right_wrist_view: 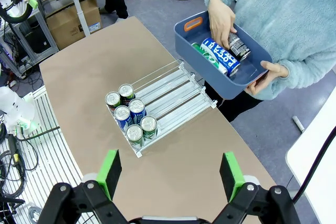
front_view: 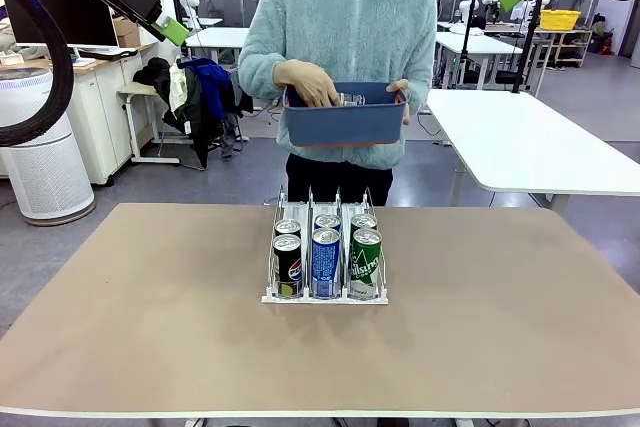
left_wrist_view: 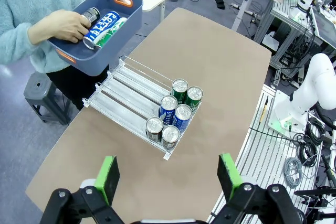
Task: Fill the beverage cans into the dispenser.
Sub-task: Pick up the Pepsi coke handed by the human.
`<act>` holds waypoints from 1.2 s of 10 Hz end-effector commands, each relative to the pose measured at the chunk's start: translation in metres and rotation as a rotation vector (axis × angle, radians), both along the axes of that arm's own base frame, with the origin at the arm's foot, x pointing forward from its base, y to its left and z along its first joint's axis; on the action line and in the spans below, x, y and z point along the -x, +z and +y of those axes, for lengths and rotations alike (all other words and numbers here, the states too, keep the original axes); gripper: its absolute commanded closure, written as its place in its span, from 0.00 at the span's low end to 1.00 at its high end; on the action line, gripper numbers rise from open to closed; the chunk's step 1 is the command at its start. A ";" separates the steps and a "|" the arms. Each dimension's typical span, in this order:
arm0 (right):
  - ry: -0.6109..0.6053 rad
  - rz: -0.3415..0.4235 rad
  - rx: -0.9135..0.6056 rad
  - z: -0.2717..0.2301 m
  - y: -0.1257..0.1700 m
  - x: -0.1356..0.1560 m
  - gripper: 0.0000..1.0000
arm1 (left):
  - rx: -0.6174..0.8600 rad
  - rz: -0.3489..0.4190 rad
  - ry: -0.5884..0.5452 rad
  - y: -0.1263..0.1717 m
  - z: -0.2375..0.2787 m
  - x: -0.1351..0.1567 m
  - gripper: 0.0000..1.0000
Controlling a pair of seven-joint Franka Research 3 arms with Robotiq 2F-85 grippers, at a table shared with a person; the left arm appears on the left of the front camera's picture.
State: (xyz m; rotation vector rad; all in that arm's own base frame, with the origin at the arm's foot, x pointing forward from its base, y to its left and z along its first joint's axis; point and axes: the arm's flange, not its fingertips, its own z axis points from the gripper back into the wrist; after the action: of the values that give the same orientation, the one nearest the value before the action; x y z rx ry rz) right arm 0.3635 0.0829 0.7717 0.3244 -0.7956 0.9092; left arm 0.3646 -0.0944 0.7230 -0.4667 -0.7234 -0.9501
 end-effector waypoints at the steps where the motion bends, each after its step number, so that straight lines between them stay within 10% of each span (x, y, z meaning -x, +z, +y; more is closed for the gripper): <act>1: 0.000 0.001 -0.001 0.000 0.000 0.001 0.00 | 0.000 0.002 0.001 -0.001 0.000 0.000 0.00; 12: 0.000 0.001 -0.001 0.000 0.000 0.001 0.00 | 0.000 0.002 0.001 -0.001 0.000 0.000 0.00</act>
State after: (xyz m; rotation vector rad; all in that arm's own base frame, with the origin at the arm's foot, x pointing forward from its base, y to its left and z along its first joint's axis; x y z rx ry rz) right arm 0.3635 0.0829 0.7717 0.3244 -0.7956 0.9092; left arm 0.3646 -0.0944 0.7230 -0.4667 -0.7234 -0.9501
